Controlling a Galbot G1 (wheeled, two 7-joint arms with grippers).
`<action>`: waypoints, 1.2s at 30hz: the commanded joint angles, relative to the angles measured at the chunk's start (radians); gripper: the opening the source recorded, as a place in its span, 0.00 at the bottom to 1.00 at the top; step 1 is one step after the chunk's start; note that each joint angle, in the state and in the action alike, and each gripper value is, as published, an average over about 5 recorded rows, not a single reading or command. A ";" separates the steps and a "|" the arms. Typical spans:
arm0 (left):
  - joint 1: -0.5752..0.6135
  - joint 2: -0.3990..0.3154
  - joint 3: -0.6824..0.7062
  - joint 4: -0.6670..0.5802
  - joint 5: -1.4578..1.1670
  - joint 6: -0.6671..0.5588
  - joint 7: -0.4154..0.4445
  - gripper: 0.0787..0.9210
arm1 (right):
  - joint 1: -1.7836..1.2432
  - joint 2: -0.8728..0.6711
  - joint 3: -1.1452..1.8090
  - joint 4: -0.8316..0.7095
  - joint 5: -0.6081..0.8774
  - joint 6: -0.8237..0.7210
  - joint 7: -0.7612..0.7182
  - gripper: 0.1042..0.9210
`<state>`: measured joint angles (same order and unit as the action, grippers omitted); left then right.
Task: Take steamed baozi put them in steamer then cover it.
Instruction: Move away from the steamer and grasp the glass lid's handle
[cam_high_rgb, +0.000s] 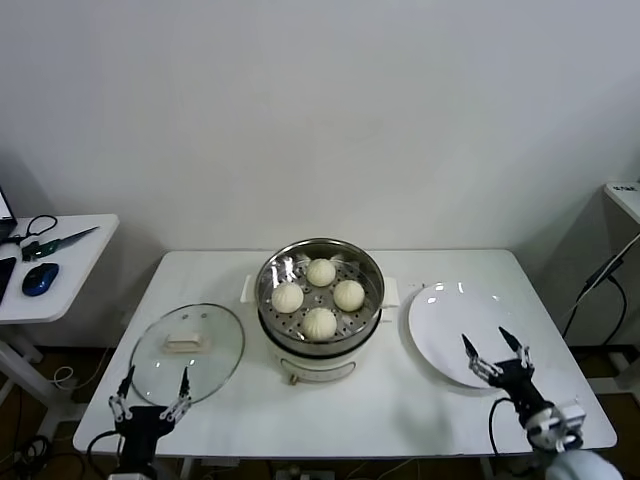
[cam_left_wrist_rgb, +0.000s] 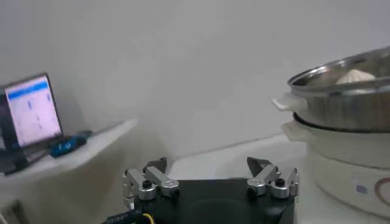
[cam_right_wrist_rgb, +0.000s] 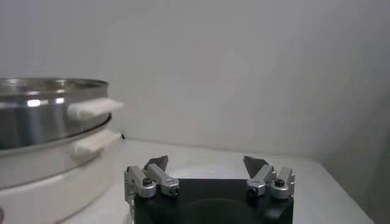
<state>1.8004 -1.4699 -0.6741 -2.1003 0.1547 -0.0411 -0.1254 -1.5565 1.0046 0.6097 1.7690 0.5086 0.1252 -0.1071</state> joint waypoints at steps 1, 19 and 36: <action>-0.015 0.032 -0.026 0.029 0.471 -0.078 -0.189 0.88 | -0.133 0.158 0.052 0.002 -0.090 0.105 0.004 0.88; -0.233 0.120 -0.006 0.495 1.207 -0.028 -0.346 0.88 | -0.077 0.215 0.040 0.011 -0.139 0.106 0.013 0.88; -0.439 0.134 0.022 0.651 1.212 -0.006 -0.301 0.88 | -0.092 0.235 0.059 0.032 -0.152 0.097 0.028 0.88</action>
<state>1.4796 -1.3467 -0.6666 -1.5606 1.3006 -0.0611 -0.4451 -1.6420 1.2274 0.6634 1.7946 0.3605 0.2196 -0.0807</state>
